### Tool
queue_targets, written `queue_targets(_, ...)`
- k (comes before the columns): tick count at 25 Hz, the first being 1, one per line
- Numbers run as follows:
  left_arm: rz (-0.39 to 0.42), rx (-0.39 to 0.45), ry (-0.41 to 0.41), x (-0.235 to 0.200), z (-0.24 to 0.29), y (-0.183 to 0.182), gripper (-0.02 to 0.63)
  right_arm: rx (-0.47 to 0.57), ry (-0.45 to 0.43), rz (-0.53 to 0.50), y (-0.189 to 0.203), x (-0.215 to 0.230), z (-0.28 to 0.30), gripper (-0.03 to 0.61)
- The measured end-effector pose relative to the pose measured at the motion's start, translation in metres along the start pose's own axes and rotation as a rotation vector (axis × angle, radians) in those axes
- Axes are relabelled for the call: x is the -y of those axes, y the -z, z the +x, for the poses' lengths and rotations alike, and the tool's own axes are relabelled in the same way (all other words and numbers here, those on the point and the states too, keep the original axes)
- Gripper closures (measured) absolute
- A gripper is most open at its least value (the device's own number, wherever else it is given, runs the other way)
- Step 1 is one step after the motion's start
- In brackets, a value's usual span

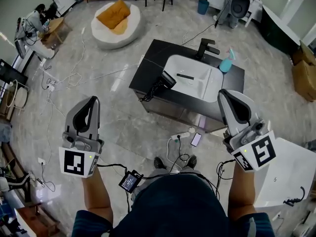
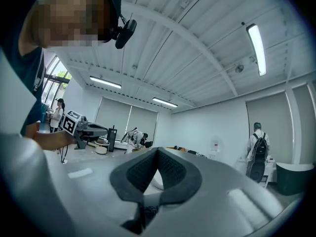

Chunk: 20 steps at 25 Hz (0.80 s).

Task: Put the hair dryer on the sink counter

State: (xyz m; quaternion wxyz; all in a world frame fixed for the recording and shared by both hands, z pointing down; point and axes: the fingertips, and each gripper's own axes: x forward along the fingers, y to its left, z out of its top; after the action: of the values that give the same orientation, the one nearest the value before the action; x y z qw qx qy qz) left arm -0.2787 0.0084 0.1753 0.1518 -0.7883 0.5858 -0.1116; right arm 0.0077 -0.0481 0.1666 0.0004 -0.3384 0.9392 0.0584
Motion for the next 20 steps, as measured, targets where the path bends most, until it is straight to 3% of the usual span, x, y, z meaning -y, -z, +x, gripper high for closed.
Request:
queue_targets(5,0.010,0.014,0.010,0.010,-0.018,-0.016,0.607,-0.028,0.011,-0.077,-0.013,-0.012,-0.012,0.572)
queue_targets(20,-0.035,0.017,0.025,0.017,-0.036,-0.013,0.607,-0.025,0.019,-0.096,-0.029,-0.019,-0.025,0.572)
